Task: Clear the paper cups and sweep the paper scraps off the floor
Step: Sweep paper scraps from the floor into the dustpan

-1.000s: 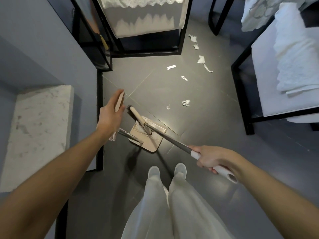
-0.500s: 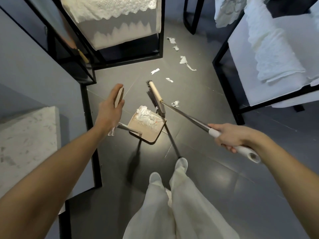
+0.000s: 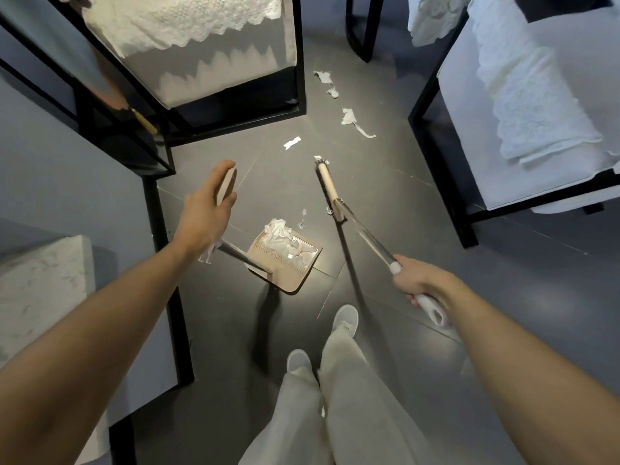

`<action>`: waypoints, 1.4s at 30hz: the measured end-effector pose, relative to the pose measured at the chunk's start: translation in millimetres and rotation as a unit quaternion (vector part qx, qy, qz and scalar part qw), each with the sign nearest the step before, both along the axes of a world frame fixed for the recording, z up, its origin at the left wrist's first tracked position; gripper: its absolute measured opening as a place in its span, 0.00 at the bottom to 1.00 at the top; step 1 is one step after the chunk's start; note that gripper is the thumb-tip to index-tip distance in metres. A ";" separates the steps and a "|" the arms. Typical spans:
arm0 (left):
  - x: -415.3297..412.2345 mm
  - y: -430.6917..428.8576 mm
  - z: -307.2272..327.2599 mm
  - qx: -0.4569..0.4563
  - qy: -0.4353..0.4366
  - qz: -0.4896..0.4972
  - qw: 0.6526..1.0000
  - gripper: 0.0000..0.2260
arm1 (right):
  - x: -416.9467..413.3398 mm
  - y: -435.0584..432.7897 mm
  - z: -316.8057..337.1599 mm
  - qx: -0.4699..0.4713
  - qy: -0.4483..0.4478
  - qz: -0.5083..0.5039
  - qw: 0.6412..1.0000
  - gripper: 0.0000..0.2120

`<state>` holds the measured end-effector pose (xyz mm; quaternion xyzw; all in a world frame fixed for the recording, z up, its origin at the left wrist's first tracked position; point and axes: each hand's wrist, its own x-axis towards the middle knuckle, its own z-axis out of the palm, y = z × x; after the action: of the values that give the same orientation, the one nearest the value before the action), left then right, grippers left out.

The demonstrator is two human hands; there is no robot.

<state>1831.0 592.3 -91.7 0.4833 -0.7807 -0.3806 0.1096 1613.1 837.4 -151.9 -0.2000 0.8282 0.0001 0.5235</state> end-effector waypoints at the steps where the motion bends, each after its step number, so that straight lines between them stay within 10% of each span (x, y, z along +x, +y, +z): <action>1: -3.4 -4.5 -0.6 0.002 -0.002 0.002 1.000 0.23 | -2.1 3.0 -6.5 0.002 -0.028 -0.031 0.999 0.22; 18: -36.9 -25.8 -9.3 0.018 0.018 0.012 1.000 0.23 | -0.7 -14.0 -1.6 0.040 -0.188 -0.116 0.975 0.33; 42: -111.2 -27.9 0.7 0.022 0.017 -0.001 1.000 0.22 | -134.9 7.2 70.5 -0.014 -0.105 -0.155 0.982 0.39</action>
<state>1719.7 564.4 -90.9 0.4781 -0.7708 -0.4062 0.1111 1478.2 844.7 -81.3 -0.0752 0.7893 -0.1134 0.5987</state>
